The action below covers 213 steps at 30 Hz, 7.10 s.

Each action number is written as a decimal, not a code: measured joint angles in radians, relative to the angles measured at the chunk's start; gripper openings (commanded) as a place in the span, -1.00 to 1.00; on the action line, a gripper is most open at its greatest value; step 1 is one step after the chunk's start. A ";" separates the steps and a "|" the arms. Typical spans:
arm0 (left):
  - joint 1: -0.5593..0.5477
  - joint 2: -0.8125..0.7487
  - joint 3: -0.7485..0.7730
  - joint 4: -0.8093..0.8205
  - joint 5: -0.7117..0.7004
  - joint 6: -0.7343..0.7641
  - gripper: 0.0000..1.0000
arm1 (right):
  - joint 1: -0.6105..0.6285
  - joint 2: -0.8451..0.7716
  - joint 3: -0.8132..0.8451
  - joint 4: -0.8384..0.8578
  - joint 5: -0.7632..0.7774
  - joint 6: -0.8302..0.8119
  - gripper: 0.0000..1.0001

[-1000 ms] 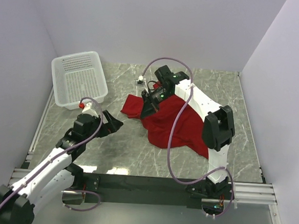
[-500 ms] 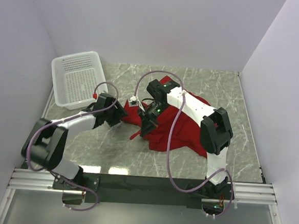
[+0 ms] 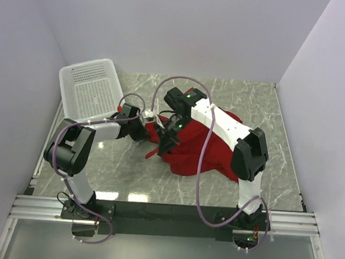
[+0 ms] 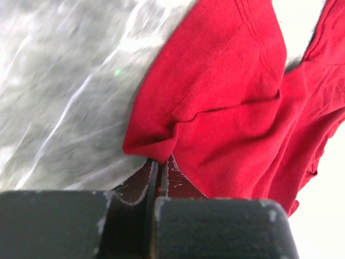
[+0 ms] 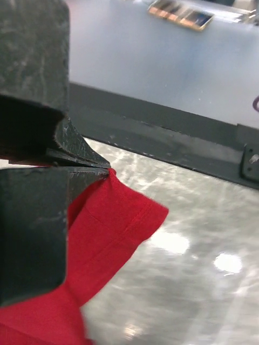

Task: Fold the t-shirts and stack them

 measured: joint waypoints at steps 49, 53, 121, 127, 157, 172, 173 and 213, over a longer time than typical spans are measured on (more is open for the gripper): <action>0.051 -0.609 -0.296 -0.321 0.115 0.295 0.30 | -0.610 -0.294 -0.544 0.525 0.647 0.514 0.13; 0.047 -0.634 -0.317 -0.374 0.115 0.263 0.31 | -0.628 -0.123 -0.314 0.571 0.706 0.602 0.18; 0.005 -0.422 -0.123 -0.440 0.063 0.206 -0.10 | -0.932 0.172 0.072 0.605 0.717 0.673 0.47; 0.008 -0.446 -0.099 -0.448 0.094 0.257 0.00 | -0.921 -0.143 -0.164 0.461 0.537 0.312 0.43; 0.011 -0.657 -0.184 -0.433 0.062 0.302 0.42 | -0.376 -0.633 -1.107 0.566 0.914 0.134 0.15; 0.034 -0.792 -0.184 -0.477 -0.050 0.299 0.57 | -0.320 -0.594 -1.116 0.629 0.990 0.208 -0.52; 0.034 -0.794 -0.185 -0.478 -0.050 0.299 0.56 | -0.320 -0.601 -1.113 0.622 0.990 0.208 -0.52; 0.039 -0.731 -0.217 -0.435 0.008 0.299 0.55 | -0.283 -0.713 -1.081 0.268 0.709 0.082 -0.61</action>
